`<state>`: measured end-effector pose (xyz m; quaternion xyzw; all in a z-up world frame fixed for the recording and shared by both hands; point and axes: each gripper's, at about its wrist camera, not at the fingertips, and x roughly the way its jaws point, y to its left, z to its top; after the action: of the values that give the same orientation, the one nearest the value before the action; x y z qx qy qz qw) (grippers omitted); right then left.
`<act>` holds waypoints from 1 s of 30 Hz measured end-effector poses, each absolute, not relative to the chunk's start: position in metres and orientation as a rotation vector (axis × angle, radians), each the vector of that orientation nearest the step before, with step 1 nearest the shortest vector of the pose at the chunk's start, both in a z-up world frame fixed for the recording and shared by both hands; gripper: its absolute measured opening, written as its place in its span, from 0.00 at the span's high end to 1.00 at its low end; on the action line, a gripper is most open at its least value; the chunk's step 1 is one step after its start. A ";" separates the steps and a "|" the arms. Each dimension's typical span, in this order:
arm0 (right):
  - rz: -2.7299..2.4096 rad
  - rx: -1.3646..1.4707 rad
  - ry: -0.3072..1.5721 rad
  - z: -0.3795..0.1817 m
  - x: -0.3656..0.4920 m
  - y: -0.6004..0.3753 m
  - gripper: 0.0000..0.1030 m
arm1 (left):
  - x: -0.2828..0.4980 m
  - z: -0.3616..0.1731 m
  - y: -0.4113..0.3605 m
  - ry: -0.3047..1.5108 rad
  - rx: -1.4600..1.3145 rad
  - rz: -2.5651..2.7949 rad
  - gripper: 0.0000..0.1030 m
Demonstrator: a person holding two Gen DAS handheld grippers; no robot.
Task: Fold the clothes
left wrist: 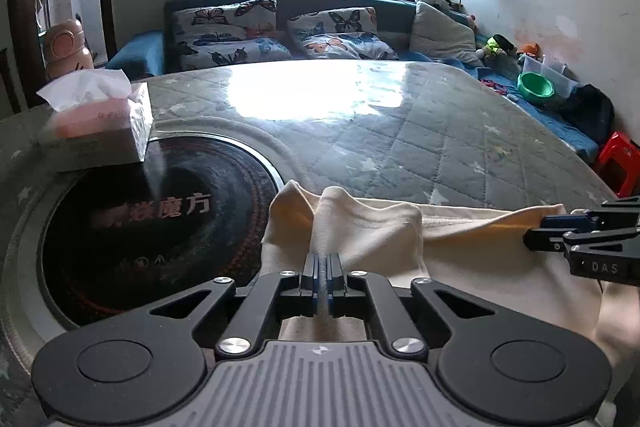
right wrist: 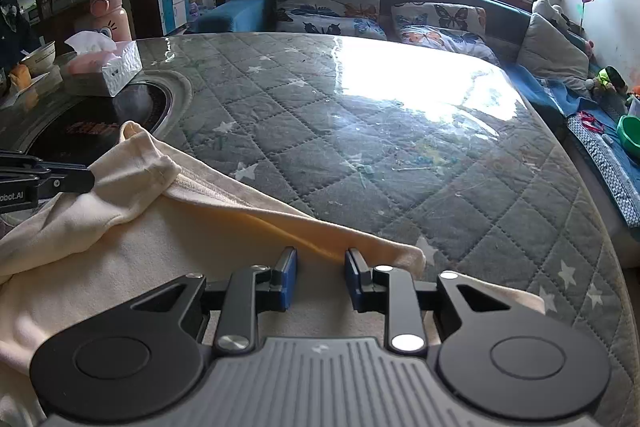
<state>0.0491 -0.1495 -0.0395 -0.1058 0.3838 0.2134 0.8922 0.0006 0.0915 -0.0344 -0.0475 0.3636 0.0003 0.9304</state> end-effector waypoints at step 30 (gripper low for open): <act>0.429 -0.225 0.774 -0.033 0.042 -0.143 0.54 | -0.023 -0.024 0.118 0.737 -0.101 0.048 0.59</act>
<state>0.0417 -0.1433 -0.0329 -0.1088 0.3737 0.2072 0.8976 -0.0232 0.1175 -0.0244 -0.0493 0.3602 0.0232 0.9313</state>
